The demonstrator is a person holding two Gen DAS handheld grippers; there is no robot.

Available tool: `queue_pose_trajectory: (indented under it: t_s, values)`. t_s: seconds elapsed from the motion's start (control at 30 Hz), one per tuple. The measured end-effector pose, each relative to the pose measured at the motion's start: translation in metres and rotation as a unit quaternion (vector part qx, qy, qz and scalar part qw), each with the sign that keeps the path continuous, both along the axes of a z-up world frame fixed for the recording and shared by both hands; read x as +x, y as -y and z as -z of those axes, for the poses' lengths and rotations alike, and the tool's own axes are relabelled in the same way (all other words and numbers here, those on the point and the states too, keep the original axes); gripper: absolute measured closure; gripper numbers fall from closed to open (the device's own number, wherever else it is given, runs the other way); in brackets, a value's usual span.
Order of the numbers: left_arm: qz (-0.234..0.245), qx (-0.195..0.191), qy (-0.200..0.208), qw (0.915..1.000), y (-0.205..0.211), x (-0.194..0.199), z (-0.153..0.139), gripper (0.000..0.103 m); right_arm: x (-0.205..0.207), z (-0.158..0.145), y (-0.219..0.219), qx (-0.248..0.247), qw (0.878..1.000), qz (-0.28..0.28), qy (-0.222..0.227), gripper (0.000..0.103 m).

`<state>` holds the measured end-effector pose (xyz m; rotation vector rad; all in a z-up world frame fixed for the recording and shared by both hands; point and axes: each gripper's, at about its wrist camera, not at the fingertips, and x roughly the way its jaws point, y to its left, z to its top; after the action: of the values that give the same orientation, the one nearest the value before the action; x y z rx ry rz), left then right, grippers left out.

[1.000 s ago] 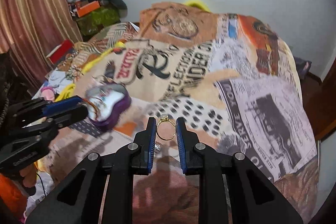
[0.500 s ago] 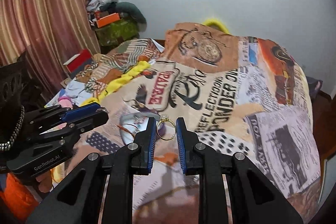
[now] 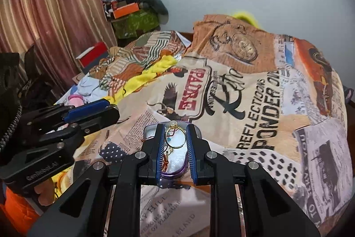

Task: Organize jewelry
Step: 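Lower the rings into the heart tin and open both tools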

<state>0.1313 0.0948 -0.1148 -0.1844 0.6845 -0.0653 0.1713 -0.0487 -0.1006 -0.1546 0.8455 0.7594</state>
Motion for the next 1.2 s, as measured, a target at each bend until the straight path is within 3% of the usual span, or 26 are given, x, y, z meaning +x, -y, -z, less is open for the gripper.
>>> queue_pose_trajectory:
  t_s: [0.23,0.43,1.0,1.2]
  values:
    - [0.004,-0.006,-0.023,0.9997,-0.006,0.015,0.017,0.082,0.015,0.02,-0.009,-0.004,0.999,-0.004,-0.043,0.086]
    - [0.013,-0.043,-0.054,0.9975,-0.014,0.032,0.035,0.082,0.028,0.037,-0.017,-0.014,0.997,-0.005,-0.08,0.086]
    - [0.021,-0.045,-0.094,0.9943,-0.013,0.051,0.061,0.082,0.033,0.053,-0.027,-0.051,0.995,-0.016,-0.083,0.085]
    - [0.012,-0.019,-0.089,0.9958,-0.01,0.047,0.055,0.082,0.03,0.053,-0.032,-0.062,0.994,-0.025,-0.082,0.085]
